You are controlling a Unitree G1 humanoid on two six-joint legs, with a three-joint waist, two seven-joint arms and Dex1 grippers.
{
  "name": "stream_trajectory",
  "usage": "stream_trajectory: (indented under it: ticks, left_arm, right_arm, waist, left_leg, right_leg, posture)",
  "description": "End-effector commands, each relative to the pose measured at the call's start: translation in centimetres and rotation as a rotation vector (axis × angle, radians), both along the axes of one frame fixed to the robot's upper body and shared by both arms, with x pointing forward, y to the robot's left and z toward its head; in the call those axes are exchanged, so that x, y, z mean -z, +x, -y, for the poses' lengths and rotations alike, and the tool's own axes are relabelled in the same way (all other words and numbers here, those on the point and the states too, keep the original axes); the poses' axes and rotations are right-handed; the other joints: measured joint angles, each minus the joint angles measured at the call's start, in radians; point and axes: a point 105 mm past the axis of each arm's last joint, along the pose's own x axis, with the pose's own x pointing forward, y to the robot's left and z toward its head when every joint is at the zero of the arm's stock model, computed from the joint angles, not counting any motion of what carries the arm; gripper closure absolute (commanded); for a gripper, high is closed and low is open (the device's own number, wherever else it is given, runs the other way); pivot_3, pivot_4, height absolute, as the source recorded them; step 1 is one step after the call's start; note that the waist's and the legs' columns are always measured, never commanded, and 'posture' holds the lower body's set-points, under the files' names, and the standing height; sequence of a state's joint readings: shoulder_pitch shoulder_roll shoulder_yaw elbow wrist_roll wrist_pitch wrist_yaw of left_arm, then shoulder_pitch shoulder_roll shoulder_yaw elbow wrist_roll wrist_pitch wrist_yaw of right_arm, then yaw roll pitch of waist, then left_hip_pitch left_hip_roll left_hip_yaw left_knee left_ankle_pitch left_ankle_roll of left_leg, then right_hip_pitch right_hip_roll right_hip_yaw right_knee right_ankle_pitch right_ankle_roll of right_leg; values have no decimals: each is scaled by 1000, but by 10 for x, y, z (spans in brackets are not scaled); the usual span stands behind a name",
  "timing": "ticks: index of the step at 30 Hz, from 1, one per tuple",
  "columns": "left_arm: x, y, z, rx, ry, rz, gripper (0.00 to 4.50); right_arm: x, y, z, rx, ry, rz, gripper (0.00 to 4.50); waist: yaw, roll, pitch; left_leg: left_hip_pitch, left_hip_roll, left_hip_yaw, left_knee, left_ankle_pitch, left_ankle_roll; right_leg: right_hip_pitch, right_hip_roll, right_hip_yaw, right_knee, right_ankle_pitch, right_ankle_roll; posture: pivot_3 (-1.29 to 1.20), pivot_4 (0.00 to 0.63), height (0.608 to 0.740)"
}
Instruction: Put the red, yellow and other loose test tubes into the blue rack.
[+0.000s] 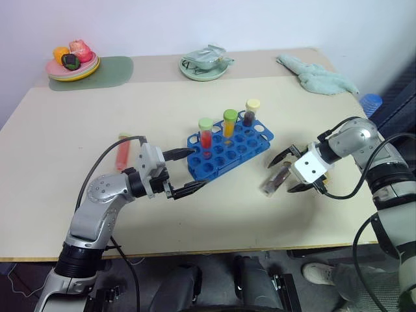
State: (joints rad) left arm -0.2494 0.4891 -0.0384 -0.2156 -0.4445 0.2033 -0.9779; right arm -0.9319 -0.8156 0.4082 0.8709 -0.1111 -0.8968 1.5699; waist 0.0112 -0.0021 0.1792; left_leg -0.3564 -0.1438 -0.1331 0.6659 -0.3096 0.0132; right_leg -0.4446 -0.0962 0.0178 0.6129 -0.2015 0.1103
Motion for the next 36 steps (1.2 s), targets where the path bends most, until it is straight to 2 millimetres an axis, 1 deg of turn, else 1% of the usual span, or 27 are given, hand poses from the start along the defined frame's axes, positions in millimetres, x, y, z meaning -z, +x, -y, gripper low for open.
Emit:
stream_trajectory:
  ticks: [1,4,7,9,11,13,15,17,19,21,24,26,28,29,31,33,36]
  left_arm:
    - [-9,-1,4,19,-8,49,0]
    - [-9,1,5,27,-14,47,0]
    - [-8,2,8,37,-20,43,0]
    - [-7,3,10,44,-27,40,0]
    - [-6,5,11,53,-31,39,0]
    - [-6,8,13,63,-32,37,0]
    - [-6,10,15,71,-36,38,0]
    - [-6,13,15,78,-38,38,0]
    - [-5,15,16,84,-39,38,0]
    - [-5,17,17,92,-41,38,0]
    - [-6,19,17,99,-43,40,0]
    - [-6,21,18,104,-44,43,0]
    - [-7,22,18,106,-45,45,0]
    - [-7,22,18,106,-46,46,0]
    - [-7,22,19,105,-47,48,0]
    - [-7,22,19,103,-48,49,0]
    - [-6,22,18,100,-51,48,0]
  right_arm:
    - [-23,-1,3,18,37,42,95]
    - [-35,-7,2,65,89,26,95]
    - [-56,-11,-6,179,224,13,95]
    - [-70,-14,-11,313,310,-30,95]
    - [-83,-13,-17,468,432,-57,95]
    - [-90,-10,-20,693,534,-134,95]
    - [-92,-14,-25,856,609,-226,95]
    - [-95,-20,-39,1023,704,-421,95]
    - [-91,-17,-45,1217,753,-540,95]
    - [-92,-6,-50,1297,845,-657,95]
    - [-93,16,-54,1377,999,-810,95]
    - [-92,28,-54,1446,1064,-894,95]
    - [-86,38,-54,1547,1107,-931,95]
    - [-82,41,-50,1612,1121,-918,95]
    - [-76,43,-42,1699,1141,-916,95]
    - [-74,40,-35,1742,1158,-902,95]
    - [-76,27,-35,1728,1155,-883,95]
  waist:
    - [0,0,0]
    - [1,0,0]
    - [2,0,0]
    - [2,0,0]
    - [2,1,0]
    - [2,1,0]
    - [5,1,0]
    - [4,0,0]
    - [-1,0,0]
    - [2,0,0]
    - [7,-1,-1]
    - [5,-1,-1]
    - [2,-1,-1]
    - [1,0,-1]
    - [1,0,-1]
    - [2,0,-1]
    - [-1,0,-1]
  left_leg:
    - [0,0,0,0,0,0]
    - [0,0,0,0,0,0]
    - [-1,0,0,0,0,0]
    - [-1,0,0,0,0,0]
    - [-1,0,-1,0,0,0]
    - [-1,0,-1,0,0,0]
    - [-2,0,-1,0,0,0]
    - [-2,0,-1,0,0,1]
    - [-3,0,-1,1,-1,1]
    - [-3,0,-1,1,0,0]
    - [-4,0,-1,1,0,1]
    - [-4,0,-1,1,-1,1]
    - [-6,-1,-1,1,-1,2]
    - [-7,-1,-1,1,-1,2]
    - [-11,-1,-1,1,0,1]
    - [-18,-1,-1,3,1,-1]
    - [-18,0,-1,3,1,-1]
  right_leg:
    - [0,0,0,0,0,0]
    - [0,0,0,0,0,0]
    - [0,0,0,0,0,0]
    - [0,-1,0,0,0,0]
    - [-1,-1,0,0,0,0]
    - [-1,-1,1,0,0,0]
    - [-1,-1,1,0,0,0]
    - [-1,-1,1,0,0,0]
    - [-1,-1,1,-1,0,0]
    - [-2,-1,1,0,1,-1]
    - [-2,-1,0,-1,1,-2]
    - [-2,-1,0,-1,1,-2]
    - [-3,-2,0,-1,1,-1]
    - [-5,-2,0,-1,1,-1]
    - [-10,-2,0,1,1,-1]
    - [-18,-2,0,3,2,-2]
    - [-18,-2,0,3,2,-2]
  posture:
    - [0,150,740]
    - [0,150,740]
    - [0,150,740]
    - [0,150,740]
    - [0,150,740]
    - [0,150,740]
    - [0,150,740]
    - [0,150,740]
    - [0,150,740]
    - [0,150,740]
    - [0,150,740]
    - [0,150,740]
    - [0,150,740]
    - [0,150,740]
    - [0,150,740]
    - [0,150,740]
    - [0,150,740]
